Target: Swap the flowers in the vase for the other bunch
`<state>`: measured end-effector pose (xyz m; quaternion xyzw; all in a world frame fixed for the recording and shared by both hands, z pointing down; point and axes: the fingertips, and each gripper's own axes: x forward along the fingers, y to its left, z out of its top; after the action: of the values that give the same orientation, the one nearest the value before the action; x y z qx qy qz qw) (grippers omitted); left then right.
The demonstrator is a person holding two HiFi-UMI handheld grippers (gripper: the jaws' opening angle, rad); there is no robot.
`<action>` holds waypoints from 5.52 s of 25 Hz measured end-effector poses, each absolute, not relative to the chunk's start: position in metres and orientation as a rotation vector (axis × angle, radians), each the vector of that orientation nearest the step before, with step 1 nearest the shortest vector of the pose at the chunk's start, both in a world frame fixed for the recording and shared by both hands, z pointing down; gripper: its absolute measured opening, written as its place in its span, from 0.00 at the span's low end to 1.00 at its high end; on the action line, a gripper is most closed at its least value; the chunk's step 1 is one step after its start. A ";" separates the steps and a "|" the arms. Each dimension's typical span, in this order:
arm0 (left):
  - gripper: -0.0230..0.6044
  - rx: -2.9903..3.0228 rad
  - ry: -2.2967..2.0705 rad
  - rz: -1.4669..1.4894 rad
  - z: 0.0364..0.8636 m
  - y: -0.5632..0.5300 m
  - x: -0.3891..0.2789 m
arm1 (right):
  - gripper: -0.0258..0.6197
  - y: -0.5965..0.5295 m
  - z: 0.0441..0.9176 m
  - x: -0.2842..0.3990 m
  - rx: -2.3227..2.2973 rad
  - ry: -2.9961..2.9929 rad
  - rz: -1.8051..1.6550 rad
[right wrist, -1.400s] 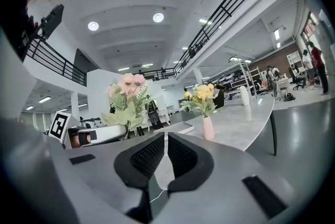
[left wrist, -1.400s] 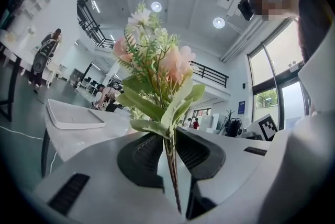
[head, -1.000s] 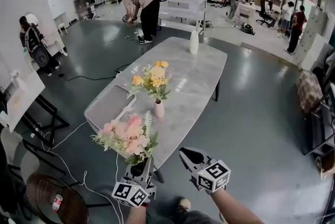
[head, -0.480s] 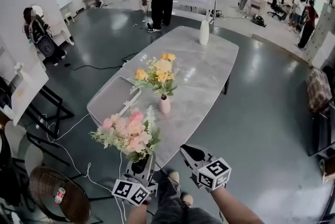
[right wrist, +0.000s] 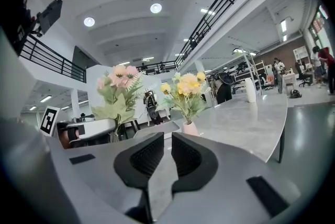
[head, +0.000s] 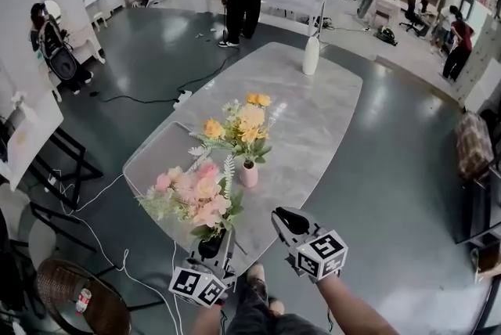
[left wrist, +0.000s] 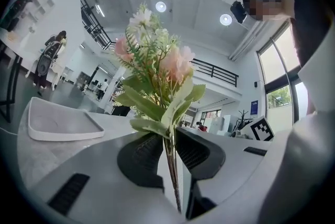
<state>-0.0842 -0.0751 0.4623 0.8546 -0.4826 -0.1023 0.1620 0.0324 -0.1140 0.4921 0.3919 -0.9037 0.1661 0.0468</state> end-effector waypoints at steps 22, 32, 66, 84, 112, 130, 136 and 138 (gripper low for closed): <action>0.17 2.453 -1.418 -0.320 0.465 -0.146 -0.096 | 0.37 -0.227 0.505 0.011 1.262 -2.726 0.589; 0.17 2.482 -1.420 -0.354 0.461 -0.155 -0.096 | 0.46 -0.261 0.512 -0.004 1.276 -2.686 0.589; 0.17 2.465 -1.436 -0.339 0.471 -0.156 -0.103 | 0.15 -0.281 0.496 -0.017 1.420 -2.728 0.399; 0.17 2.482 -1.408 -0.385 0.452 -0.161 -0.091 | 0.14 -0.286 0.439 0.000 1.468 -2.855 0.433; 0.17 2.625 -1.287 -0.506 0.407 -0.212 -0.077 | 0.14 -0.293 0.381 0.062 1.727 -2.867 0.337; 0.17 2.655 -1.271 -0.533 0.408 -0.245 -0.088 | 0.14 -0.272 0.408 0.096 1.900 -2.783 0.391; 0.17 2.630 -1.320 -0.534 0.405 -0.250 -0.089 | 0.14 -0.270 0.405 0.102 1.871 -2.794 0.404; 0.17 2.625 -1.326 -0.541 0.401 -0.252 -0.088 | 0.14 -0.271 0.404 0.104 1.866 -2.793 0.413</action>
<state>-0.0883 -0.2521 0.4014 0.8753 -0.4422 -0.1805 0.0755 0.1043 -0.2712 0.4037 0.5474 -0.8192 0.1211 -0.1210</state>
